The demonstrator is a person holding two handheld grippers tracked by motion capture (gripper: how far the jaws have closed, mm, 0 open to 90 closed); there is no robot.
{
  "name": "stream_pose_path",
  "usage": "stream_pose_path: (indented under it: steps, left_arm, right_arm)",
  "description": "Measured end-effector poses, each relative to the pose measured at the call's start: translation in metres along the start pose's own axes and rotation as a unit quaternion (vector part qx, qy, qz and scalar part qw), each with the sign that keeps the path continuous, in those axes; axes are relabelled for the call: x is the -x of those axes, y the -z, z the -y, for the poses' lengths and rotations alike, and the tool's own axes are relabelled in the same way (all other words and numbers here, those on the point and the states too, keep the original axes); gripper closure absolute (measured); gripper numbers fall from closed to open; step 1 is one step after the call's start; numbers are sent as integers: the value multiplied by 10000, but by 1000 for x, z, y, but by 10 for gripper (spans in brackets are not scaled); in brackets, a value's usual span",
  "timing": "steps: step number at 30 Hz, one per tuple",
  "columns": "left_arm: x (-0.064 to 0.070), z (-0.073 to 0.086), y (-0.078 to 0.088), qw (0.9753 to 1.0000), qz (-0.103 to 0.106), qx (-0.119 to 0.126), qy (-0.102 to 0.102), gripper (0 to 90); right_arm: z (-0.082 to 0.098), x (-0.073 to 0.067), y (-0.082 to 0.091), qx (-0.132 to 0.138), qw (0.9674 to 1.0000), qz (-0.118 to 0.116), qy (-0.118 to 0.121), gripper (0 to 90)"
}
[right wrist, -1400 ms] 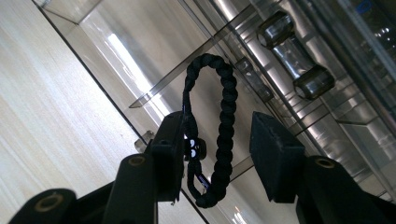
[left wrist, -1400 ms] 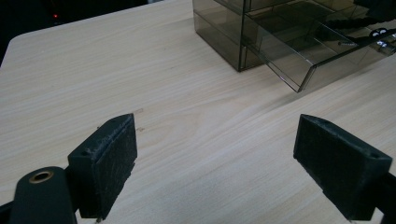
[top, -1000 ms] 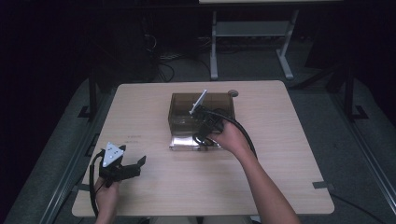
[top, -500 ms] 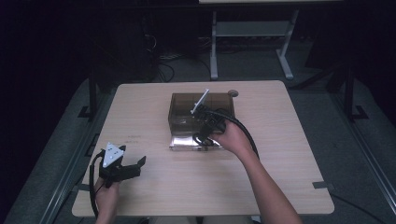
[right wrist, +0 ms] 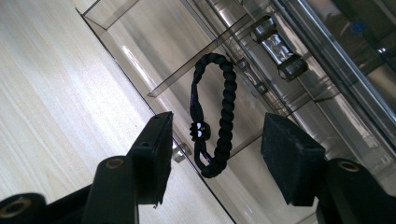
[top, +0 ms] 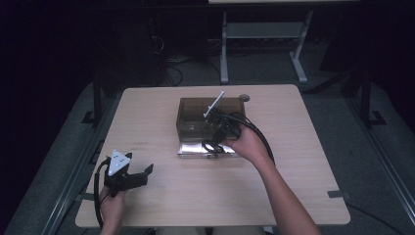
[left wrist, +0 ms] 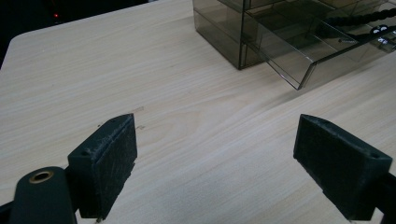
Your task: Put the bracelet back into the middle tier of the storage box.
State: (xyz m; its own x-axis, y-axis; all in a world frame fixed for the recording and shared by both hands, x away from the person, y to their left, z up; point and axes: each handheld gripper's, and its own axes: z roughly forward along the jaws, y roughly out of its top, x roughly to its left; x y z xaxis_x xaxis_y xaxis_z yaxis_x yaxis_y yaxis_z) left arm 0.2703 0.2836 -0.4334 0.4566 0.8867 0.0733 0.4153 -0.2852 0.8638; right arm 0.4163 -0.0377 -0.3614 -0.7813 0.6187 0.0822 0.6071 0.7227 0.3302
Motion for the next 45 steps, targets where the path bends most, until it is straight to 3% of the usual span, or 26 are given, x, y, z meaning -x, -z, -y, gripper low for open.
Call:
stream_pose_path:
  steps: [45]
  left_arm:
    - [1,0,-1,10000,7,-30,-18,134]
  right_arm:
    - [31,10,32,130,9997,173,-76,379]
